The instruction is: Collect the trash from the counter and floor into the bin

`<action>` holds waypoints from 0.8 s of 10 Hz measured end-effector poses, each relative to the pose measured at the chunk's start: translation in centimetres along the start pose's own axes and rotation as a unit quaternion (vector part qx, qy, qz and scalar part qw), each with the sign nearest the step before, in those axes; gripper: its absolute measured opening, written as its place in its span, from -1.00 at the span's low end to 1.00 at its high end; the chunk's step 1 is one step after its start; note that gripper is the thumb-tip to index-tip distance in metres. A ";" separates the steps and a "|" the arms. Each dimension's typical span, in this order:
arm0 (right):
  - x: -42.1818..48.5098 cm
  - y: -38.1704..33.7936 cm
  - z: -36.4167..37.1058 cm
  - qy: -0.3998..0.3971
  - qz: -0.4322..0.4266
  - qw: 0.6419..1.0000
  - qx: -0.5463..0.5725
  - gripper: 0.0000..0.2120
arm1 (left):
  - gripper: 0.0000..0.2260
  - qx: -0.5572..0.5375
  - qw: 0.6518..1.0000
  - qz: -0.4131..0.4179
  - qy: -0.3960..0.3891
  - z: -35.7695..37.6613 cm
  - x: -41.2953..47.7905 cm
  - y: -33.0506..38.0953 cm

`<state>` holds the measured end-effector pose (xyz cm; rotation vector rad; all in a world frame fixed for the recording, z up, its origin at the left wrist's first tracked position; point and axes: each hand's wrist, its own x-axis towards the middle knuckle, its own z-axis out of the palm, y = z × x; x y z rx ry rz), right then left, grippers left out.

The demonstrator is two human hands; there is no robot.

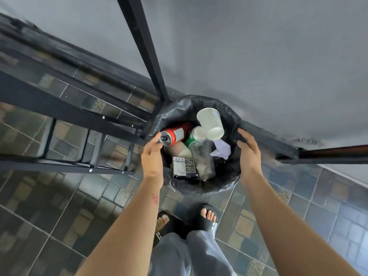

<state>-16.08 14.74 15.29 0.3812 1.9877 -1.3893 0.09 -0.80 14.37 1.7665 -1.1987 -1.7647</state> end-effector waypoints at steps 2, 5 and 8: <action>7.5 5.8 3.7 -0.019 -0.012 1.000 -0.002 -0.64 | -0.62 0.042 0.999 0.004 -0.001 0.5 7.1 -6.9; 14.3 12.4 6.4 -0.035 -0.049 0.998 -0.037 -0.58 | -0.89 0.080 0.997 0.006 -0.017 1.0 13.0 -13.7; 12.5 12.1 5.2 -0.054 -0.152 0.918 -0.363 -0.55 | -0.36 0.346 0.932 0.058 -0.090 0.2 13.2 -13.5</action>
